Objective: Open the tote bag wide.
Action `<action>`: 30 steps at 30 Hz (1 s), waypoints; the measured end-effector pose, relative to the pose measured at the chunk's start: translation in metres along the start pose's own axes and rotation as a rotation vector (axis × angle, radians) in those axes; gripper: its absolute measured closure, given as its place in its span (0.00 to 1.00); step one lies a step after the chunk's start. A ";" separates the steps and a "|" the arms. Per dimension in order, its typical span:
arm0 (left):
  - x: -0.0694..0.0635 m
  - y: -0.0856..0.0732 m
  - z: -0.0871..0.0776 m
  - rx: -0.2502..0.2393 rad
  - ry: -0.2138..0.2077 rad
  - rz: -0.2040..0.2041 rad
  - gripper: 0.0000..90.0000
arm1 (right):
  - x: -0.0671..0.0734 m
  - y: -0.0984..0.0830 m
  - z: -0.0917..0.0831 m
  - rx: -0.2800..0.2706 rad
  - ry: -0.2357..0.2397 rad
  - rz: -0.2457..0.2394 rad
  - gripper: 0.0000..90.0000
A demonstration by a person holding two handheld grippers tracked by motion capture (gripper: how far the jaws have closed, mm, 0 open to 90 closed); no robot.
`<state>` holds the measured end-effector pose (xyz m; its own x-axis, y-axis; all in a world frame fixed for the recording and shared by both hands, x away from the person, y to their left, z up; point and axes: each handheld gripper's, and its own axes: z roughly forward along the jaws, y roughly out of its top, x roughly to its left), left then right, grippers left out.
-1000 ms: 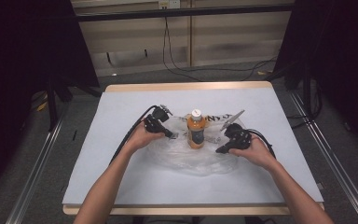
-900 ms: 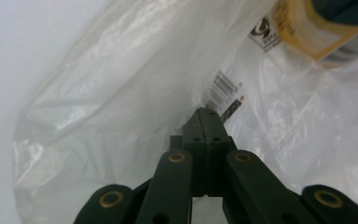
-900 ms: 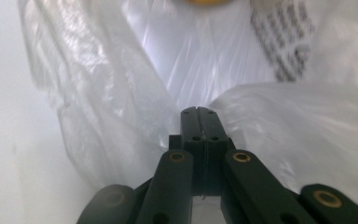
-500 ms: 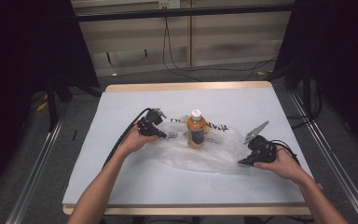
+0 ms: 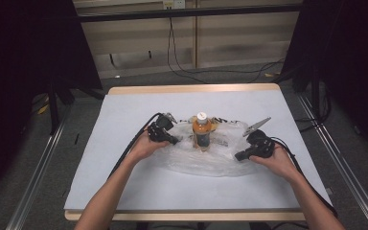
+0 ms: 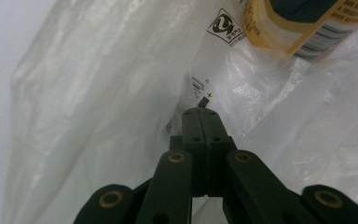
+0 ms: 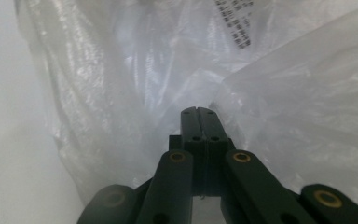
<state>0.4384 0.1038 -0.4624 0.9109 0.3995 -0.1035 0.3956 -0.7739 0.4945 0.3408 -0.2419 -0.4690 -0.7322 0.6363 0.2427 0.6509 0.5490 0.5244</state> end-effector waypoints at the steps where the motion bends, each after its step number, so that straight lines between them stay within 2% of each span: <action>1: -0.001 0.000 0.001 -0.006 -0.007 -0.002 1.00 | -0.001 0.001 0.000 -0.001 -0.007 0.000 1.00; 2: -0.004 -0.001 0.003 -0.034 -0.024 -0.025 1.00 | 0.000 0.001 0.000 -0.008 -0.020 -0.004 1.00; 3: -0.005 0.000 0.003 -0.029 -0.032 -0.018 1.00 | 0.000 0.002 0.001 -0.018 -0.041 -0.005 1.00; 4: -0.007 0.000 0.002 -0.021 -0.030 0.008 1.00 | 0.000 0.002 0.001 -0.019 -0.039 -0.004 1.00; 5: -0.010 0.000 0.003 -0.034 -0.038 0.000 1.00 | 0.001 0.002 0.002 -0.029 -0.046 -0.012 1.00; 7: -0.015 0.001 0.002 -0.031 -0.037 0.030 1.00 | 0.004 0.002 0.003 -0.028 -0.032 -0.014 1.00; 9: -0.019 -0.001 0.001 -0.045 -0.038 0.040 1.00 | 0.007 0.002 0.004 -0.030 -0.034 -0.015 1.00; 10: -0.021 -0.002 0.000 -0.059 -0.046 0.024 1.00 | 0.008 0.002 0.004 -0.040 -0.030 -0.019 1.00; 11: -0.022 -0.004 -0.002 -0.066 -0.042 0.033 1.00 | 0.008 0.002 0.003 -0.058 -0.027 -0.021 1.00; 14: -0.023 -0.008 -0.008 -0.125 -0.049 0.031 1.00 | 0.009 0.003 -0.002 -0.111 -0.021 -0.010 1.00; 15: -0.024 -0.010 -0.011 -0.147 -0.051 0.014 1.00 | 0.009 0.003 -0.004 -0.129 -0.020 -0.005 1.00; 16: -0.022 -0.011 -0.014 -0.170 -0.073 0.024 1.00 | 0.009 0.003 -0.006 -0.148 -0.022 -0.002 1.00; 17: -0.025 -0.012 -0.016 -0.190 -0.072 -0.003 1.00 | 0.010 0.003 -0.009 -0.171 -0.023 0.005 1.00; 19: -0.026 -0.013 -0.021 -0.224 -0.069 0.007 1.00 | 0.011 0.003 -0.012 -0.209 -0.030 0.012 1.00; 22: -0.031 -0.017 -0.032 -0.292 -0.076 -0.010 1.00 | 0.015 0.002 -0.018 -0.265 -0.034 0.009 1.00; 24: -0.033 -0.022 -0.038 -0.359 -0.079 -0.027 0.96 | 0.018 0.001 -0.024 -0.311 -0.053 -0.001 1.00; 25: -0.033 -0.024 -0.042 -0.371 -0.078 -0.025 0.96 | 0.020 0.000 -0.028 -0.337 -0.063 -0.005 0.99; 26: -0.034 -0.028 -0.044 -0.403 -0.086 -0.034 0.96 | 0.021 0.000 -0.030 -0.358 -0.062 -0.005 0.95; 27: -0.036 -0.032 -0.048 -0.410 -0.063 -0.035 0.96 | 0.022 -0.002 -0.034 -0.384 -0.062 0.003 0.92; 28: -0.038 -0.035 -0.050 -0.430 -0.058 -0.033 0.93 | 0.024 -0.004 -0.038 -0.408 -0.063 0.005 0.92; 30: -0.041 -0.040 -0.055 -0.466 -0.047 -0.036 0.83 | 0.027 -0.007 -0.043 -0.437 -0.068 0.005 0.83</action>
<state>0.3787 0.1449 -0.4304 0.9062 0.3909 -0.1611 0.3417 -0.4529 0.8235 0.3083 -0.2518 -0.4314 -0.7047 0.6808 0.1996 0.4977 0.2739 0.8230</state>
